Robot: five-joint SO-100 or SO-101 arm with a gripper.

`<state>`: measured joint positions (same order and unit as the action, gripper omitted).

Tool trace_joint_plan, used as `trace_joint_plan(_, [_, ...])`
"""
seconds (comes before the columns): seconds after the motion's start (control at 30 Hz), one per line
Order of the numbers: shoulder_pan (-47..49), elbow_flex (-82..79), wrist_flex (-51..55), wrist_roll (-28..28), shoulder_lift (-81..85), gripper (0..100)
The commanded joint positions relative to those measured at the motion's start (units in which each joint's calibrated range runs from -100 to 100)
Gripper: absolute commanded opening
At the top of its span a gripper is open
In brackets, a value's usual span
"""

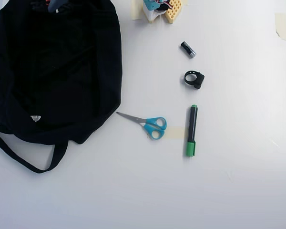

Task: Put the cable into the black bag

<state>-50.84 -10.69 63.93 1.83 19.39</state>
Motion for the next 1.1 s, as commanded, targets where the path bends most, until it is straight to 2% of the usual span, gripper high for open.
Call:
trace_joint_plan(0.0, [-3.16, 2.16, -6.4, -0.63, -9.01, 2])
trace_joint_plan(0.13, [-3.83, 2.07, -12.0, -0.63, -20.96, 2])
trace_joint_plan(0.33, [-3.31, 1.17, -11.05, -0.15, -22.29, 4])
trace_joint_plan(0.43, [-3.16, 1.17, -10.96, 0.79, -21.21, 22])
trace_joint_plan(0.53, [-1.29, 2.16, -7.34, 0.79, -20.96, 24])
trace_joint_plan(0.67, [9.11, 1.35, 3.59, 1.89, -5.28, 24])
trace_joint_plan(0.7, [14.35, 1.17, 7.99, 3.46, -0.22, 24])
trace_joint_plan(0.8, [31.25, 1.17, 11.0, 5.35, 7.75, 24])
trace_joint_plan(0.87, [43.07, 1.35, 10.31, 5.51, 13.06, 15])
trace_joint_plan(0.93, [48.23, 1.17, 10.23, 5.51, 16.8, 4])
trace_joint_plan(1.0, [53.46, 1.17, 10.23, 5.51, 17.05, 2])
trace_joint_plan(1.07, [54.06, 1.08, 11.0, 5.51, 17.05, 2])
